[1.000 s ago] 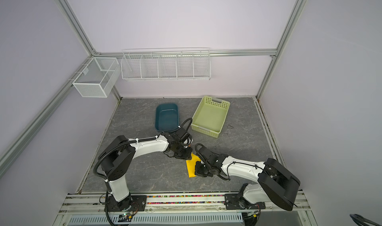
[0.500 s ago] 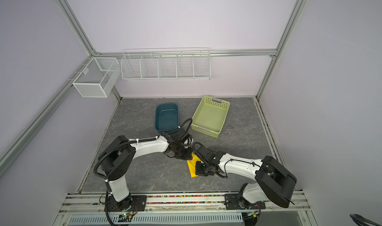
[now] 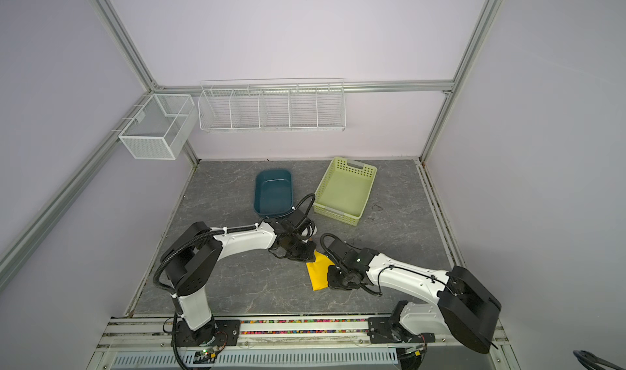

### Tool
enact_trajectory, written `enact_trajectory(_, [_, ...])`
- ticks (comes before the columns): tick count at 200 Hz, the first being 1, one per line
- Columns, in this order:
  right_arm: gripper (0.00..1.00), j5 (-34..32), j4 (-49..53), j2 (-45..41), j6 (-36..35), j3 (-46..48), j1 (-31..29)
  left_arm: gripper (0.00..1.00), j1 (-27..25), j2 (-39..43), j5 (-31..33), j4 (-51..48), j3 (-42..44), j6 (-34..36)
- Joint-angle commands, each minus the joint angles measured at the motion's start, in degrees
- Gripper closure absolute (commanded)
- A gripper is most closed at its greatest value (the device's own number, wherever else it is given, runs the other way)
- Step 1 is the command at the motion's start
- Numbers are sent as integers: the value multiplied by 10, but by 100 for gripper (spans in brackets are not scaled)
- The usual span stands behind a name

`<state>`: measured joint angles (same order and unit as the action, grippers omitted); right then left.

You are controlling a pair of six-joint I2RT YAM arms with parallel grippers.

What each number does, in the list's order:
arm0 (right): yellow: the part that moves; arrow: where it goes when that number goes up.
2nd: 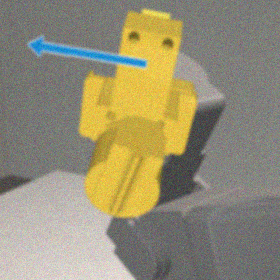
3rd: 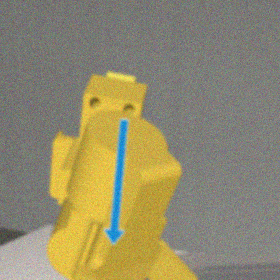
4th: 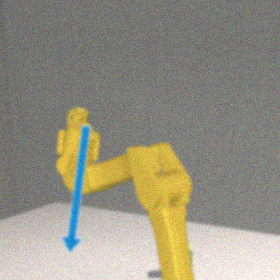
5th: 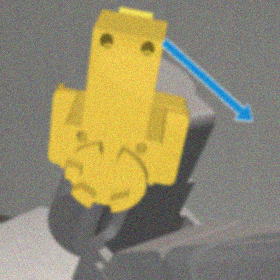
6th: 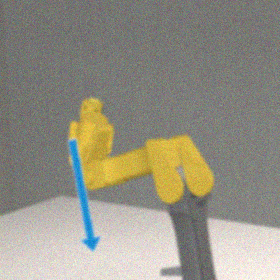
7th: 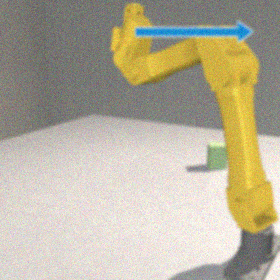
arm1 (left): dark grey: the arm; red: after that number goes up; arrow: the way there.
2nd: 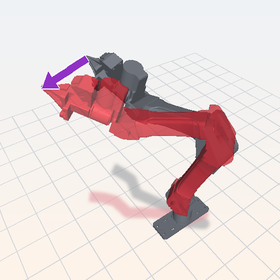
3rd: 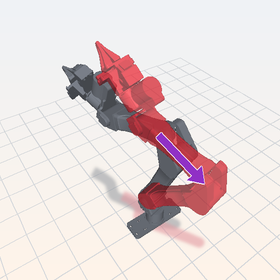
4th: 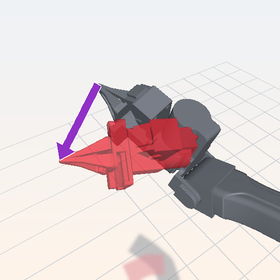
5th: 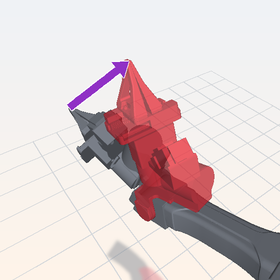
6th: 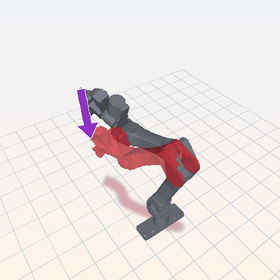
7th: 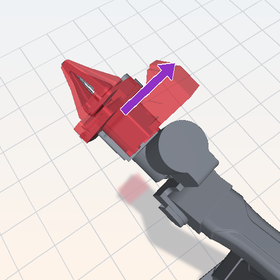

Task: Place the utensils on the paper napkin and roll it up

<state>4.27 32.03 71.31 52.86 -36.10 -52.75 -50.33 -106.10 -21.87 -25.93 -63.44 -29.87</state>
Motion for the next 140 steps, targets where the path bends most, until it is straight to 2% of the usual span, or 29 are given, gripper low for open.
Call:
enact_trajectory(1, [77,3,-1,-35,-2,-8,-1,97,0,-22,40,-37,20,9])
enact_trajectory(29, [80,66,-102,-40,2,6,0,97,0,-22,39,-37,17,10])
enact_trajectory(77, [84,99,-121,35,-23,-19,6,97,0,-22,38,-37,17,9])
enact_trajectory(100, [86,100,-123,72,-31,-14,14,97,0,-20,37,-38,16,11])
enact_trajectory(140, [89,63,-75,107,-47,-7,18,97,0,-17,35,-43,14,17])
